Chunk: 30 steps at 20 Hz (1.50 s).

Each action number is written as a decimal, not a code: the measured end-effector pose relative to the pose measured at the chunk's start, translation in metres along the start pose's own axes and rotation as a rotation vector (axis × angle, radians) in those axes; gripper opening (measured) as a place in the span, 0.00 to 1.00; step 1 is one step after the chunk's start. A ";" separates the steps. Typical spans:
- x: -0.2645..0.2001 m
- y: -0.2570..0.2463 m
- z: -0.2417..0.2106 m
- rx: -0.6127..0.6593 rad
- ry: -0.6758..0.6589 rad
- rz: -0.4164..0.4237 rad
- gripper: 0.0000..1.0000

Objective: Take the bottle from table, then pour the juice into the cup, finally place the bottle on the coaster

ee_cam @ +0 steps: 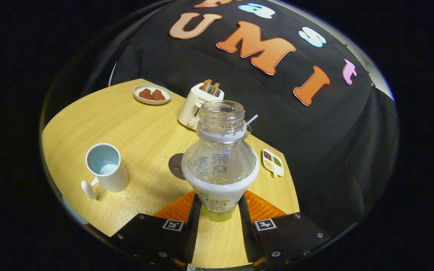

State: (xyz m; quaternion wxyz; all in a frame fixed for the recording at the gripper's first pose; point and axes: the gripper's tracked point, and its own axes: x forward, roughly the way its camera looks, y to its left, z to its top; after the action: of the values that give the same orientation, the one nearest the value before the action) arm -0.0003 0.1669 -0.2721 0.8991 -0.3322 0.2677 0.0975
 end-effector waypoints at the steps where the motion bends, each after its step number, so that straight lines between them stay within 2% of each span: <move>1: -0.003 0.004 0.002 -0.012 -0.002 -0.008 0.53; 6: -0.010 0.030 0.014 -0.084 0.001 -0.057 0.53; 11: -0.015 0.050 0.025 -0.257 -0.033 -0.102 0.53; 19: 0.001 0.052 0.033 -0.568 -0.074 -0.145 0.53; 30: 0.020 0.060 0.029 -0.855 -0.098 -0.179 0.53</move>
State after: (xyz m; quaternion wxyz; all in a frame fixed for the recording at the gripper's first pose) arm 0.0069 0.2316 -0.2971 0.6972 -0.6915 0.1306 0.1368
